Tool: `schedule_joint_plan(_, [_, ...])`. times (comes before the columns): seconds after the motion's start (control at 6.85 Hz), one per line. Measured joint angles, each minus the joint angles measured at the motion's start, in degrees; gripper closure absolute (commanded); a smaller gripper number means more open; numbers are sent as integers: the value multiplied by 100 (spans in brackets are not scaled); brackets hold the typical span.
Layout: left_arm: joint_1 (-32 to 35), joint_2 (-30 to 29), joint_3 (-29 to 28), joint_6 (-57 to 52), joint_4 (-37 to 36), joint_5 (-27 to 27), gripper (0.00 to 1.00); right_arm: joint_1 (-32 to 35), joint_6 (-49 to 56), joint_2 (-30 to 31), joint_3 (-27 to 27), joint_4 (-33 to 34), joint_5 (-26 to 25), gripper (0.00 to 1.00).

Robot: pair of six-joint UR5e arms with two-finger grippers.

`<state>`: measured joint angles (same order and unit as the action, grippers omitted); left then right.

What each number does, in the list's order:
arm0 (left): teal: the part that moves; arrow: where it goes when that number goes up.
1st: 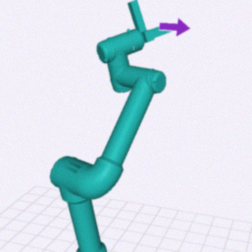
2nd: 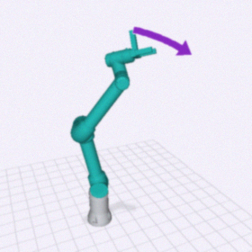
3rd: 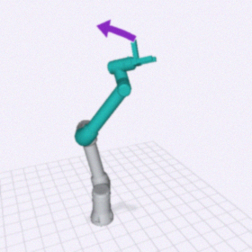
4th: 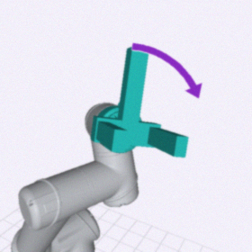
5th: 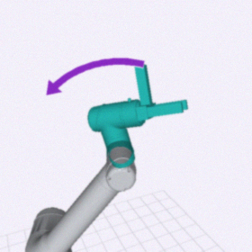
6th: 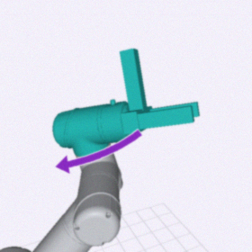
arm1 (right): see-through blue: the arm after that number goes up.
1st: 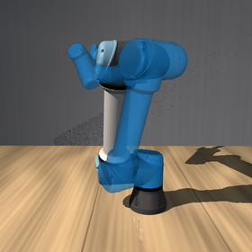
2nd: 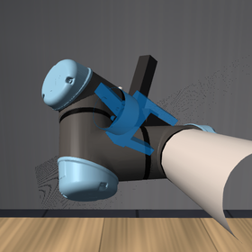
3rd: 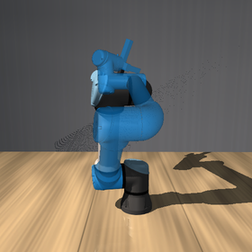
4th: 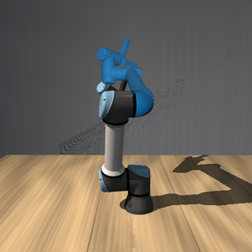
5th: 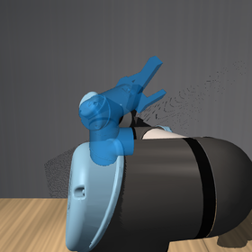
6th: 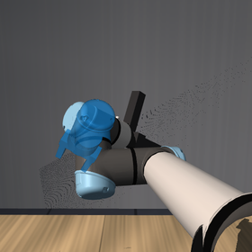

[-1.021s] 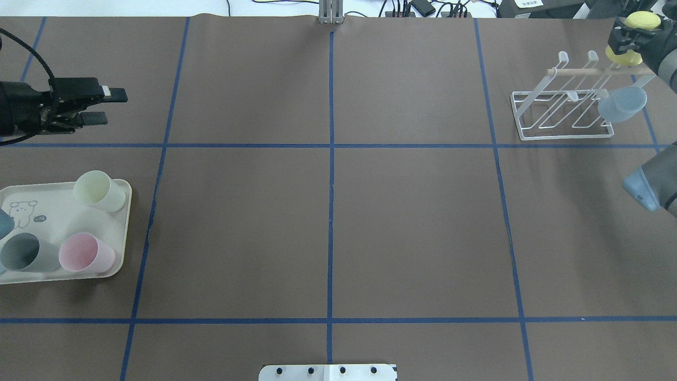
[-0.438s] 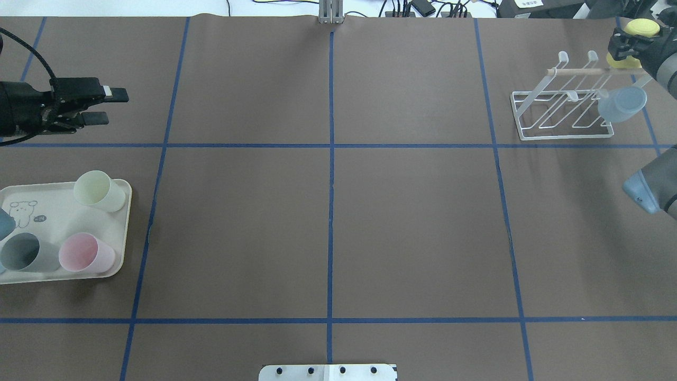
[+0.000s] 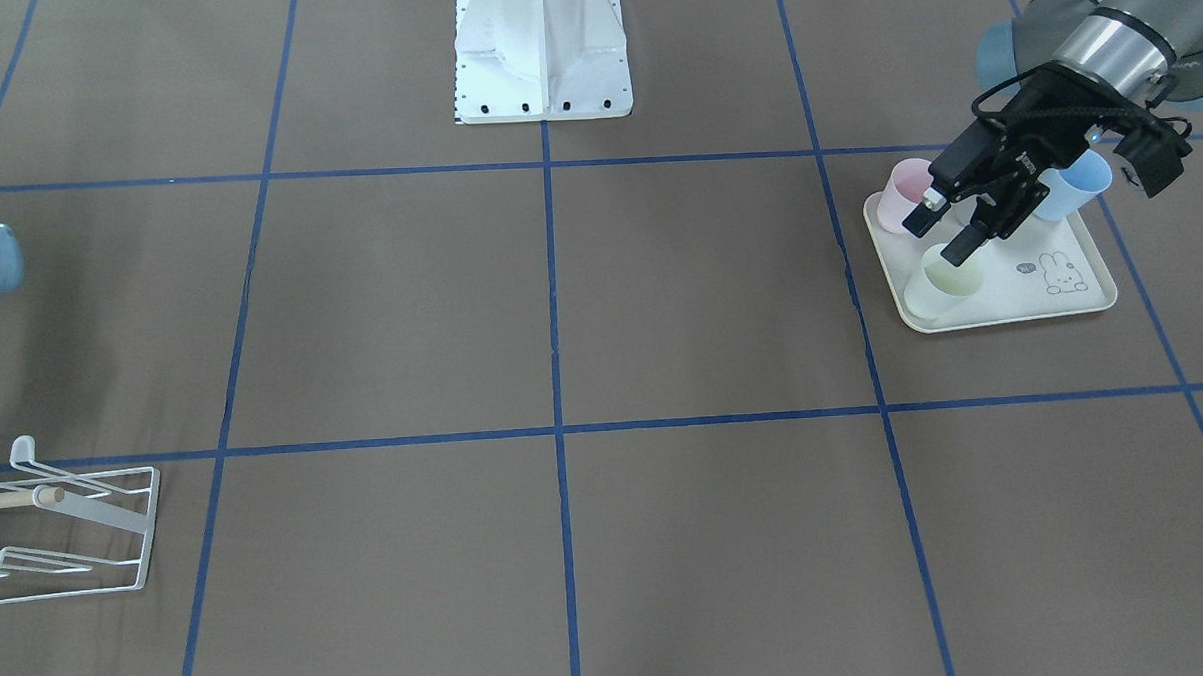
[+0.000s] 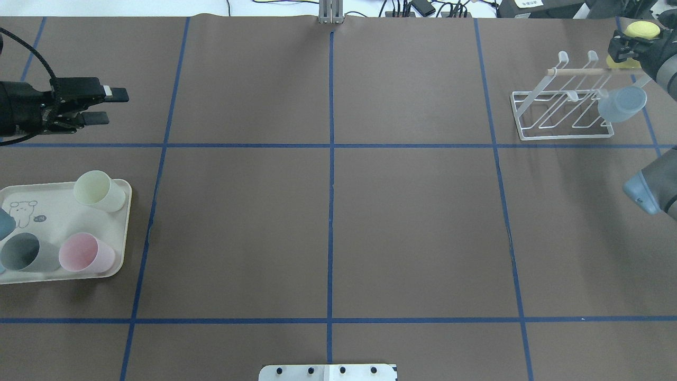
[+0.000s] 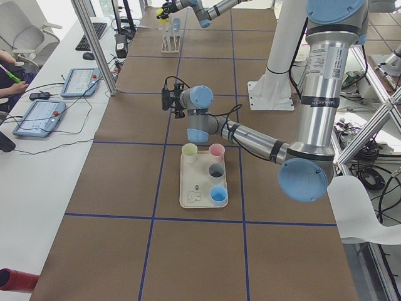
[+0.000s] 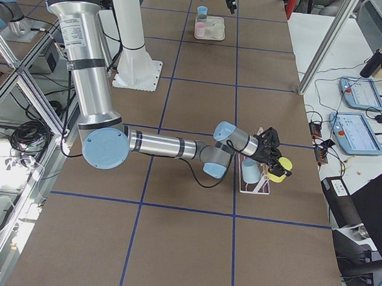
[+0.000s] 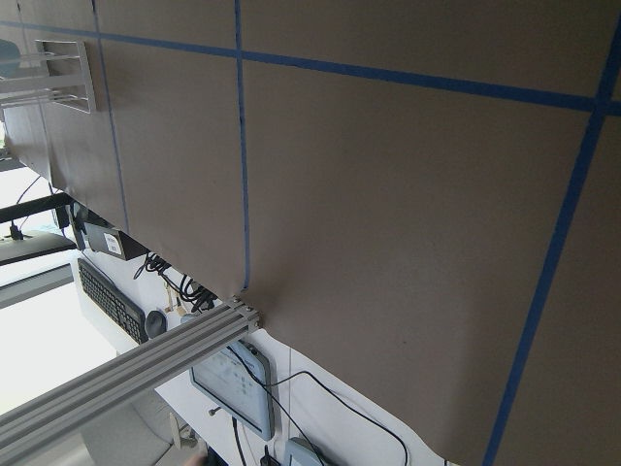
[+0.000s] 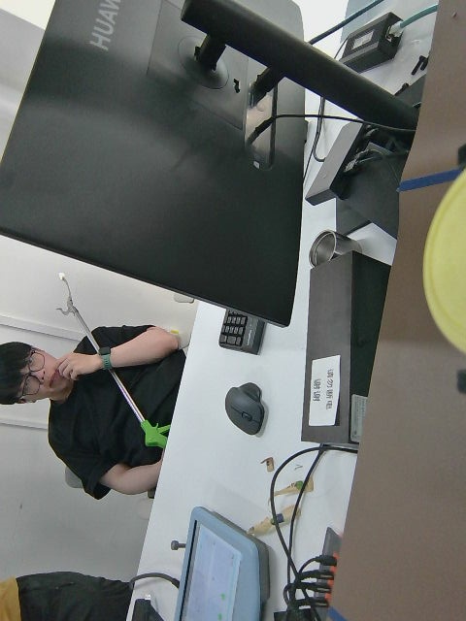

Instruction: Transfer IKEA cup to right arm and place on rack

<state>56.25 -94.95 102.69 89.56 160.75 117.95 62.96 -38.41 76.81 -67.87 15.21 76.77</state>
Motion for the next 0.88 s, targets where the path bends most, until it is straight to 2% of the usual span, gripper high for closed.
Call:
schedule_joint_plan(0.44, [1,-3,15,0,-2,4,0,27,-49,-28,-60,-77,100,0])
schedule_joint_plan(0.58, [18,-11,26,-4,-10,32,0,119,-81,-40,-136,-102,314,0])
schedule_joint_plan(0.73, [113,-18,32,-136,-81,134,0,332,-120,-52,-278,-89,735,0])
schedule_joint_plan(0.88, [342,-6,51,-598,-339,330,0,663,-180,-67,-492,55,1381,0])
